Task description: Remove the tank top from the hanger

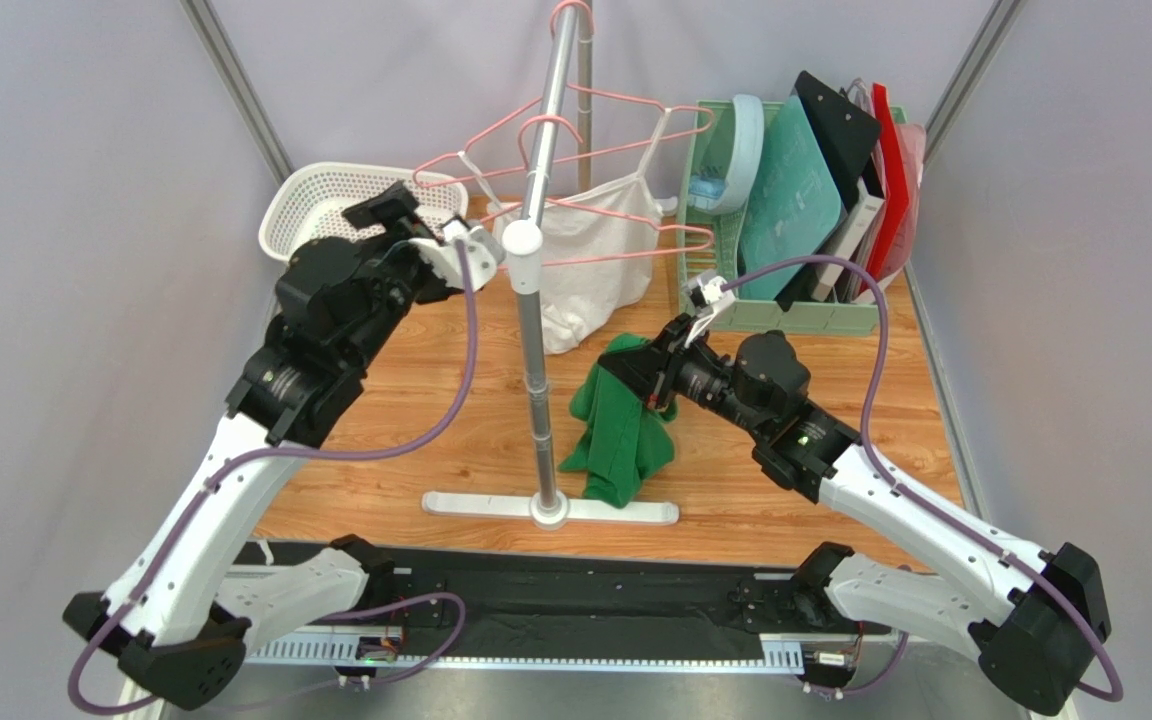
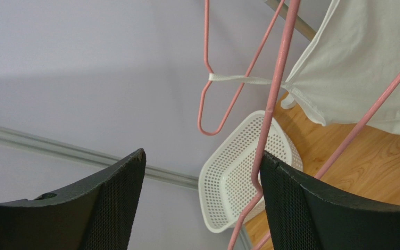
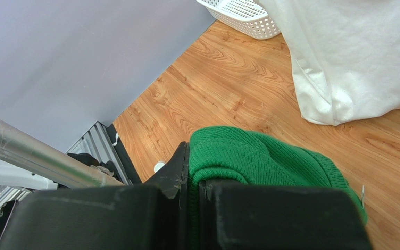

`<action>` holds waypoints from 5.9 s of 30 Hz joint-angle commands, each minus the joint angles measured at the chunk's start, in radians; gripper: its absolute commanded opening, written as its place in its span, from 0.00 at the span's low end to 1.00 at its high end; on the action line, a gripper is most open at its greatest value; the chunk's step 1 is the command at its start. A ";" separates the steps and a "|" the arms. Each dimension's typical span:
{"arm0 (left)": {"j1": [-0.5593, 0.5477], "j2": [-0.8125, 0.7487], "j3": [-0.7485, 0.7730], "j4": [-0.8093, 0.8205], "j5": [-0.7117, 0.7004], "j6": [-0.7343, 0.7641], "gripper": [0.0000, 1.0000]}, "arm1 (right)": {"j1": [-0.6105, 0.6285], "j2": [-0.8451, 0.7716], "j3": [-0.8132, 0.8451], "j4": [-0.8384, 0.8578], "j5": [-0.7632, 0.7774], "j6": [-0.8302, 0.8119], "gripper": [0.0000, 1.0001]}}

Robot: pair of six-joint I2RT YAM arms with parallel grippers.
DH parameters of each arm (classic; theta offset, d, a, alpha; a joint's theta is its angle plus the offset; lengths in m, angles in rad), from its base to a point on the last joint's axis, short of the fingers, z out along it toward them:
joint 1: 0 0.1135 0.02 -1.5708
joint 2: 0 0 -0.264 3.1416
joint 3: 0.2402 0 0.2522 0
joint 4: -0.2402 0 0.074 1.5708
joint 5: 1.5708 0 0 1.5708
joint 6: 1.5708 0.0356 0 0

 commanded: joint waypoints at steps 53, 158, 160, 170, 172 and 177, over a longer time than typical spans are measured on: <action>-0.014 0.012 -1.089 1.255 0.705 -1.098 0.90 | 0.034 0.292 0.253 0.207 -0.128 0.407 0.00; 0.543 0.562 0.135 0.434 -0.401 -2.075 0.00 | 0.135 -0.590 0.051 -0.807 0.227 -0.021 0.75; 0.543 0.611 0.181 0.437 -0.388 -2.081 0.00 | 0.136 -0.587 0.052 -0.807 0.237 -0.029 0.74; 0.606 0.973 0.379 0.402 -0.206 -2.189 0.00 | 0.135 -0.567 0.060 -0.796 0.306 -0.049 0.76; 0.623 1.003 0.420 0.375 -0.140 -2.195 0.00 | 0.135 -0.552 0.063 -0.795 0.297 -0.044 0.76; 0.630 0.974 0.417 0.303 -0.151 -2.153 0.99 | 0.135 -0.547 0.069 -0.787 0.270 -0.014 0.76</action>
